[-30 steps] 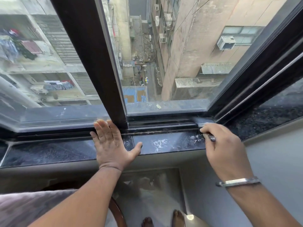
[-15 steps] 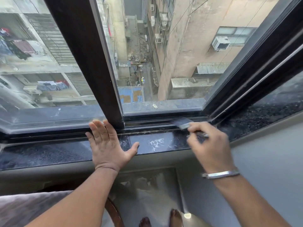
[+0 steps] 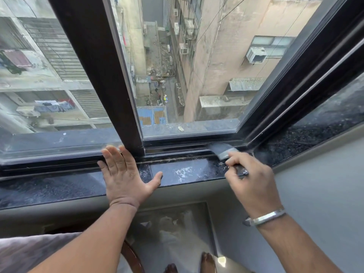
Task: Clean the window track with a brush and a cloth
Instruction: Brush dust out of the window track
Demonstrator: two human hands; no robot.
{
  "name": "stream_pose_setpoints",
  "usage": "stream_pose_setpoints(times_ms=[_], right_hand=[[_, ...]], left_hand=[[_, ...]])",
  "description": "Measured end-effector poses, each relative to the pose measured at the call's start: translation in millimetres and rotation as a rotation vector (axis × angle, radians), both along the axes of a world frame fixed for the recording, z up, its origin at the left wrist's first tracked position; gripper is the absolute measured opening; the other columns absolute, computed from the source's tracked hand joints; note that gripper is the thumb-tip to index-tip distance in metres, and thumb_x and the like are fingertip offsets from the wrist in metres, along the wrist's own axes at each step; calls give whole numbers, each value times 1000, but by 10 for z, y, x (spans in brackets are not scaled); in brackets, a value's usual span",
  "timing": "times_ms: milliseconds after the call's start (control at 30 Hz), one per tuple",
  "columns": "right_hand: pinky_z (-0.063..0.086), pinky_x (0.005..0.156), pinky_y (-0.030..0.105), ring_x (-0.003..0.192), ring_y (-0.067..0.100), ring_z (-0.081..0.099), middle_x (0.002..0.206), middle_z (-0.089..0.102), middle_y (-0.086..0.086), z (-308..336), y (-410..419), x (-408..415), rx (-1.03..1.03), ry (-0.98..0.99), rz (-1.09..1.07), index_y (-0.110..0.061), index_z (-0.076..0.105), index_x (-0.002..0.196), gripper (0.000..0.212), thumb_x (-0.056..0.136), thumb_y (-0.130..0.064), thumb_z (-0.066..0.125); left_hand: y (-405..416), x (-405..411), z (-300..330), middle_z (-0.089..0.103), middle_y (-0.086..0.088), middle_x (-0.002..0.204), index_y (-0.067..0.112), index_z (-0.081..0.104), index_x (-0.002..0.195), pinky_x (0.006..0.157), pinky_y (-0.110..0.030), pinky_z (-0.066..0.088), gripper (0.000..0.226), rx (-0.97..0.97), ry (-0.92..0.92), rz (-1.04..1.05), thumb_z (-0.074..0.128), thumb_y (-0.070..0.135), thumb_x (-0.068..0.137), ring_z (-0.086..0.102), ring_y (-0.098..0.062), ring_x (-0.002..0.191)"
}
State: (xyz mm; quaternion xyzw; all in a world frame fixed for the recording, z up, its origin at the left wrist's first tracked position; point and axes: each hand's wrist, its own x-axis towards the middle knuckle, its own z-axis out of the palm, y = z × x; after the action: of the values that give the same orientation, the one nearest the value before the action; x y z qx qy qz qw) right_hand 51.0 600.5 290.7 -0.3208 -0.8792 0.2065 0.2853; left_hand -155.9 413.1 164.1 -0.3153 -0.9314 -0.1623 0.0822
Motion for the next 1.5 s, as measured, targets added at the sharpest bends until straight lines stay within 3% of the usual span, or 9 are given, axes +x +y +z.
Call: stream_pose_setpoints(times_ms=[133, 233, 433, 633, 767, 867, 1033, 1333, 1500], right_hand=[[51, 79, 28, 89, 24, 71, 98, 75, 5, 143, 131, 107, 57, 73, -203, -14, 65, 82, 25, 67, 5, 62], [50, 89, 19, 99, 7, 68, 104, 73, -3, 246, -188, -128, 21, 237, 58, -16, 65, 80, 19, 68, -3, 62], [55, 86, 27, 100, 9, 69, 101, 74, 0, 66, -762, -786, -226, 187, 416, -11, 66, 77, 21, 65, 6, 65], [53, 75, 39, 82, 21, 69, 86, 73, -2, 45, -120, -141, -70, -24, 85, -21, 59, 73, 28, 65, 5, 67], [43, 88, 10, 98, 16, 68, 102, 72, -1, 230, 227, 239, 69, 93, -102, -18, 60, 80, 24, 70, 4, 61], [43, 95, 12, 111, 5, 64, 114, 68, -2, 224, 124, 277, 146, 183, 53, -14, 61, 82, 16, 73, -2, 60], [47, 88, 15, 102, 22, 70, 100, 73, 4, 3, 91, 81, -22, 130, 54, -19, 60, 79, 36, 68, 15, 64], [48, 83, 9, 100, -2, 67, 108, 74, 0, -74, 168, 202, -111, 215, -62, -20, 59, 80, 33, 71, 12, 63], [57, 85, 24, 102, 19, 71, 104, 76, 9, 137, -34, 121, -587, 704, -99, -25, 52, 79, 38, 80, 13, 52]], left_hand=[[14, 17, 46, -16, -24, 161, 2, -18, 151, 120, -63, 3, 131, -7, -39, 25, 41, 83, 67, -20, -36, 149], [13, 8, 68, -21, -21, 160, 4, -22, 151, 120, -63, 4, 130, -13, -55, 18, 39, 84, 67, -21, -36, 149], [17, -10, 62, -38, -14, 156, 6, -24, 150, 119, -64, 2, 123, -16, -92, 12, 24, 88, 72, -22, -36, 148], [13, -3, 63, -39, -14, 156, 5, -24, 151, 121, -61, 0, 133, -23, -63, 16, 40, 85, 66, -21, -36, 149], [26, 9, 91, -41, -13, 154, 5, -25, 150, 120, -62, 1, 132, -28, -87, 19, 38, 85, 66, -25, -35, 148], [32, 10, 98, -42, -12, 154, 6, -27, 150, 120, -62, 1, 131, -34, -82, 18, 37, 86, 66, -27, -35, 147], [37, 3, 80, -40, -14, 155, 0, -13, 151, 120, -63, 4, 131, -49, -87, 31, 37, 86, 66, -23, -35, 149], [23, 9, 59, -36, -16, 157, -1, -13, 152, 120, -63, 5, 133, -79, -54, 36, 41, 87, 67, -18, -38, 150], [-36, 63, 201, -27, -18, 159, 3, -16, 152, 120, -61, -6, 126, -54, -122, 13, 35, 86, 73, -21, -35, 150]])
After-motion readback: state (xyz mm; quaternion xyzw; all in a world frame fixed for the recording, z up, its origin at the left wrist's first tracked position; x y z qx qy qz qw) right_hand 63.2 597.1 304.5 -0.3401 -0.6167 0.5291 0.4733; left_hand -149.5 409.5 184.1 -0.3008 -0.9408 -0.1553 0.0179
